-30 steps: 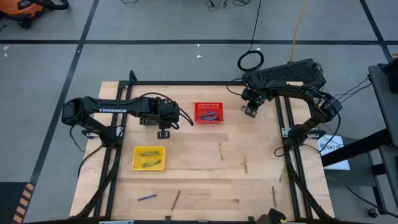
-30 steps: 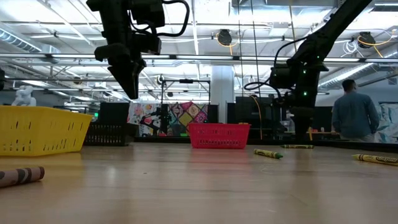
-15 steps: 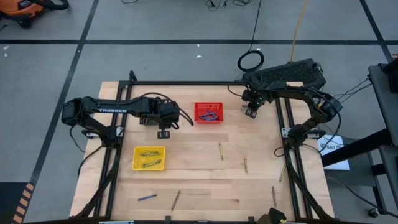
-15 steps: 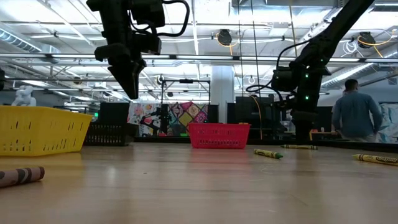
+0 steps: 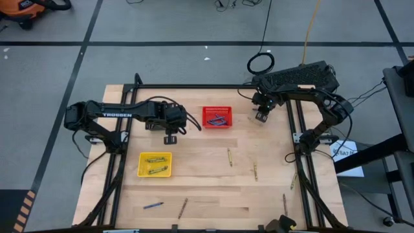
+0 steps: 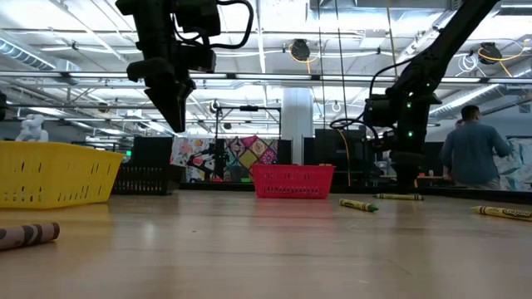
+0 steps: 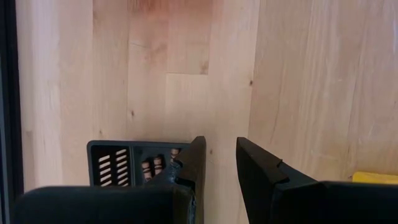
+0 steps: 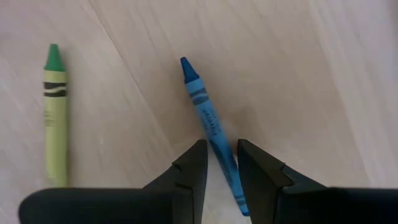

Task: Sort crayons
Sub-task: Put the blue crayon into the red bin

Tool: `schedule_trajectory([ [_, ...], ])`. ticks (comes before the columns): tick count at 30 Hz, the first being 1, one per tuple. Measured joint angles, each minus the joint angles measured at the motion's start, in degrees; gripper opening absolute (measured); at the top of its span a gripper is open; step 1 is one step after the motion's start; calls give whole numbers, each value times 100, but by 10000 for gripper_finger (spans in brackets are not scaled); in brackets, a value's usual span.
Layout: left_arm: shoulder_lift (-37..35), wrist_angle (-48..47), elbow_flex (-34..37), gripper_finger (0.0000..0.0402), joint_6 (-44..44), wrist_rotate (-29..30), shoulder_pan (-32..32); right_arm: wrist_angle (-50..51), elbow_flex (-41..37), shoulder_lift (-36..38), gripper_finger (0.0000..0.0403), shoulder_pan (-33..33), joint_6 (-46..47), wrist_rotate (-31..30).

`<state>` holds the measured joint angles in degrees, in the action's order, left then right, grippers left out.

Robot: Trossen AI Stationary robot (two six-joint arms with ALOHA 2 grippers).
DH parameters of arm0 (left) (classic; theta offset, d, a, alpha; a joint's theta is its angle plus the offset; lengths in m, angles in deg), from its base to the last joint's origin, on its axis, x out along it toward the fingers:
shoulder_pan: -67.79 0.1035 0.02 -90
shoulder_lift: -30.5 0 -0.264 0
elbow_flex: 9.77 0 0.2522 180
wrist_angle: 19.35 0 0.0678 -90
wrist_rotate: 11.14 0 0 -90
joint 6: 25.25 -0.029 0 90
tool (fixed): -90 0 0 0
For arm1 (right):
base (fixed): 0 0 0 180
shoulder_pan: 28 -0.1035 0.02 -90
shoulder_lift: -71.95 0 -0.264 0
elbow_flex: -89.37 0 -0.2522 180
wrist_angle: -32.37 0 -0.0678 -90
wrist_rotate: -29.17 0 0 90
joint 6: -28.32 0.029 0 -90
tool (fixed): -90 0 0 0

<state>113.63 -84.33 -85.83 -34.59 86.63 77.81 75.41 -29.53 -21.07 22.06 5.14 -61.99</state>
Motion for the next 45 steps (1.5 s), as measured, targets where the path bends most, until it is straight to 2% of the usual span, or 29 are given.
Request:
schedule_trajectory([
  [4, -2, 37, 0, 82, -2, 0, 2, -15, 2, -30, 67, -2, 112, 3],
  [11, -2, 140, 0, 82, -2, 0, 2, 99, -9, -45, 7, -4, 631, 16],
  [18, -2, 140, 0, 82, 0, 0, 1, 133, -13, -42, 3, -4, 1399, 64],
  [24, -2, 138, 0, 82, 2, 0, 2, 162, -27, 249, 1, 4, 1621, 303],
  [28, -2, 136, 0, 82, 4, 0, 2, 354, 4, 594, 1, -24, 1844, 540],
  [33, -2, 133, 0, 82, 4, 0, 2, 201, 89, 1001, 1, -153, 2046, 1119],
  [39, -2, 129, 0, 82, 2, 0, 2, -249, 181, 1369, 0, -525, 2383, 1292],
  [45, -2, 131, 0, 82, 2, 0, 2, -1328, 190, 1459, 0, -1057, 2729, 1644],
])
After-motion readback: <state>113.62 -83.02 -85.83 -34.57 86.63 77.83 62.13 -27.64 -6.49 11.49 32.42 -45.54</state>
